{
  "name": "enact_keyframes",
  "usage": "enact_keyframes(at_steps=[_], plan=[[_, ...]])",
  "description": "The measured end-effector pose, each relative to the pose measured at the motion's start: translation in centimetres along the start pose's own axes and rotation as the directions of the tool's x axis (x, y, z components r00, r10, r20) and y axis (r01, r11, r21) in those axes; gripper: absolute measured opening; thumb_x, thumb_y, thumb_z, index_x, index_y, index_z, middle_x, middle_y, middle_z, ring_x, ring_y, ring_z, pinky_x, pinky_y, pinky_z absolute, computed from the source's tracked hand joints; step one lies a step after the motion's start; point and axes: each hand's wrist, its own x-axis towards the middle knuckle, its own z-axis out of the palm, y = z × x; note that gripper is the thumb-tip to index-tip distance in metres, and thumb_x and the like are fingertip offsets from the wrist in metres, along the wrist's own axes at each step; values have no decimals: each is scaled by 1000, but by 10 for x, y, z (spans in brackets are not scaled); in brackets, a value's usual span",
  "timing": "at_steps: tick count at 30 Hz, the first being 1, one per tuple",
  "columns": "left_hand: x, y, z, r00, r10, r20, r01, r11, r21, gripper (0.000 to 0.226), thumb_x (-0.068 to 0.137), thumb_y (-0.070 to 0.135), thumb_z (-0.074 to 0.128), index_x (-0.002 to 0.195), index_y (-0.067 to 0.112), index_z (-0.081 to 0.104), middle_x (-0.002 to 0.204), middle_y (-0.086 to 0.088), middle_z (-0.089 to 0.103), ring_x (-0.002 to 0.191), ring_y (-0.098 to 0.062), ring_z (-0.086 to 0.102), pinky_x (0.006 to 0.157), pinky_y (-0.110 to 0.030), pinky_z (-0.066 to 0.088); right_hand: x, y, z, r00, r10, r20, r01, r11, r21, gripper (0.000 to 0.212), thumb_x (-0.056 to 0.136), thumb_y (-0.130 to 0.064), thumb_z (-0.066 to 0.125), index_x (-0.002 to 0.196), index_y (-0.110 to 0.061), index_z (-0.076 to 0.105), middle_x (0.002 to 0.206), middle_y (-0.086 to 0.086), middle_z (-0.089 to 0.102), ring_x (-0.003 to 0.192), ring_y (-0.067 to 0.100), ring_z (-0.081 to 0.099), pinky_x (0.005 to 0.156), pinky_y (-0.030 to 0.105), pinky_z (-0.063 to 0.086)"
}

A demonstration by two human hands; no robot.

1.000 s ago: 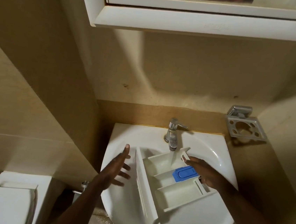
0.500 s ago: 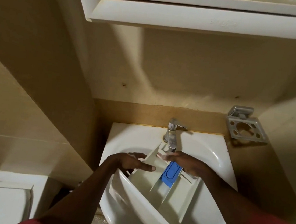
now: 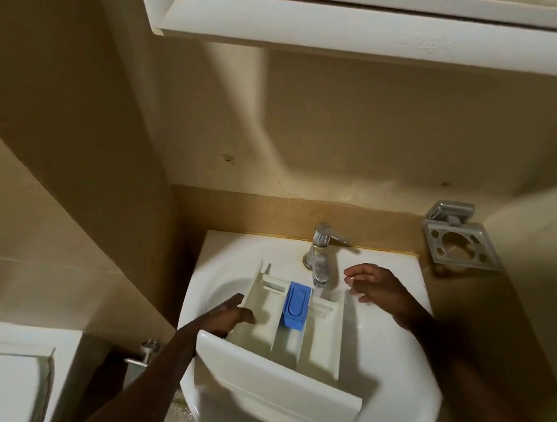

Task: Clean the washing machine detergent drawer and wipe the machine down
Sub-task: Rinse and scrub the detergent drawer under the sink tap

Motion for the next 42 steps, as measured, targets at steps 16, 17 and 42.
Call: enact_keyframes(at_steps=[16,17,42], plan=[[-21,-5,24,897,312,-313,-311,949,54,52,82,19,63,125,34,37,103,-8,65,91,-28,66,78,-50,59,0,0,66,981,19,-195,-36,996,-85,22,86,-20,68,106,-16,58,91,-3,62,80,15,59,77,37,55],[-22,-6,25,879,336,-338,-327,941,86,53,85,14,63,126,34,37,102,-9,63,90,-27,65,79,-50,59,-1,1,69,979,23,-200,-41,995,-90,25,86,-21,68,109,-19,58,94,-4,61,80,14,59,79,38,55],[-25,-12,43,815,399,-420,-364,917,165,52,87,11,63,134,19,41,86,-2,64,77,-14,64,56,-18,47,-3,39,95,939,-188,-286,87,939,-334,33,82,-21,70,111,-16,54,94,-1,60,83,18,56,67,26,42]])
